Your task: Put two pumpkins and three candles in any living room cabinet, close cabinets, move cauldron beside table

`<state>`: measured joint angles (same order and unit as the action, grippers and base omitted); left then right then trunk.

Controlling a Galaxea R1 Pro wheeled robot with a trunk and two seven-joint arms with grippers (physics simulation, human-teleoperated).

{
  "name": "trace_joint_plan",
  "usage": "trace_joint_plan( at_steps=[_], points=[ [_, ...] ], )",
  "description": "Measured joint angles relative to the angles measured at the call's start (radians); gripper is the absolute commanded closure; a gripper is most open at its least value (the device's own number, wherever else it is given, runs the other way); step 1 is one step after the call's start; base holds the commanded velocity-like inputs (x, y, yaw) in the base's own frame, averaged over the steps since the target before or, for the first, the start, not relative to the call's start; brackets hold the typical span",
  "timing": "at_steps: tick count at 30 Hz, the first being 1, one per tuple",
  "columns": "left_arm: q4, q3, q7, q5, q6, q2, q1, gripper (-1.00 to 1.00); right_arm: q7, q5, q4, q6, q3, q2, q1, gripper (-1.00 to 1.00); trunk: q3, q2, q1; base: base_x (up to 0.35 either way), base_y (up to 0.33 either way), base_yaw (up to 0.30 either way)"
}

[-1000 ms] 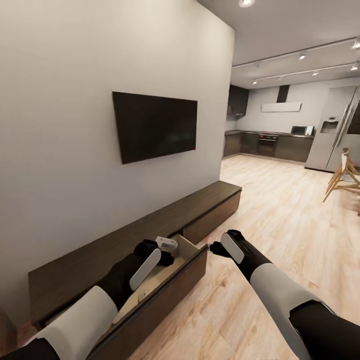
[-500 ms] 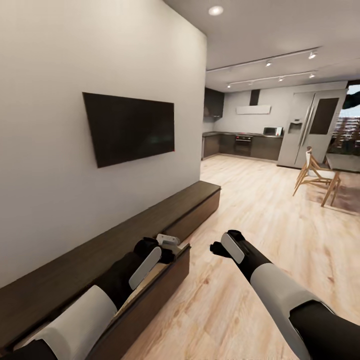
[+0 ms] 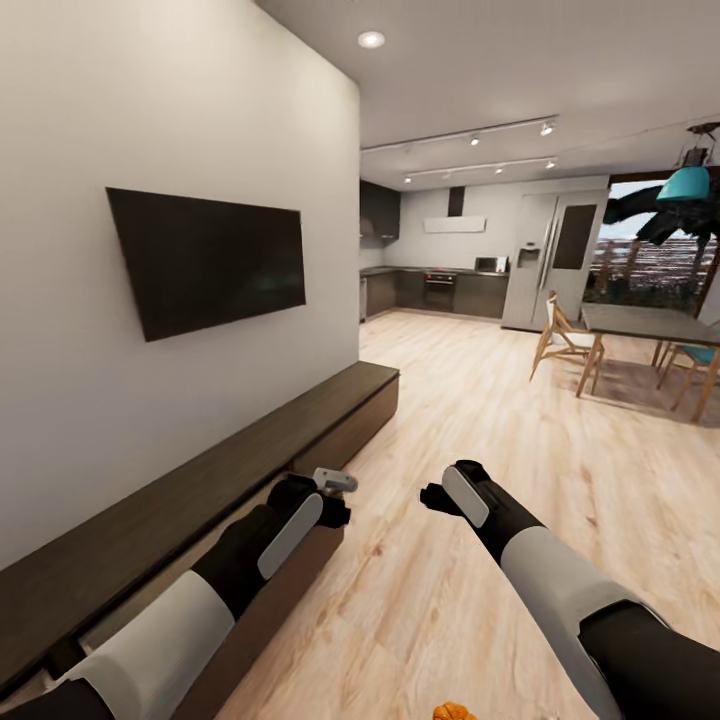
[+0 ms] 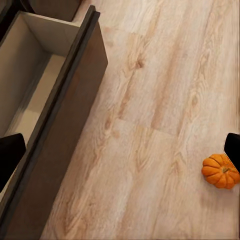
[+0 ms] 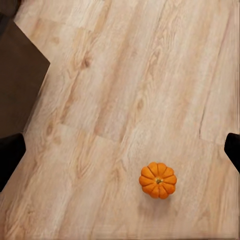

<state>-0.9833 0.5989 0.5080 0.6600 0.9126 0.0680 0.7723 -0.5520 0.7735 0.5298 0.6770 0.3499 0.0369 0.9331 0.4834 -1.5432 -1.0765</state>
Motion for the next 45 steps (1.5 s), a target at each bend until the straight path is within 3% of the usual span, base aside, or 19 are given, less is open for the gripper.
trace_joint_plan(
  at_steps=[14,45],
  points=[
    [-0.019,0.001,-0.001,0.000,0.001,0.000,0.000,-1.00,0.000,0.000,0.000,0.000,0.000,-0.001,0.000,-1.00,-0.010,0.000,0.000,-0.020,-0.043,-0.271],
    [-0.019,0.003,0.000,-0.002,0.001,0.000,0.000,-1.00,-0.002,-0.002,-0.002,0.001,-0.020,-0.002,0.000,-1.00,-0.032,0.000,0.000,-0.002,-0.266,-0.271]
  ],
)
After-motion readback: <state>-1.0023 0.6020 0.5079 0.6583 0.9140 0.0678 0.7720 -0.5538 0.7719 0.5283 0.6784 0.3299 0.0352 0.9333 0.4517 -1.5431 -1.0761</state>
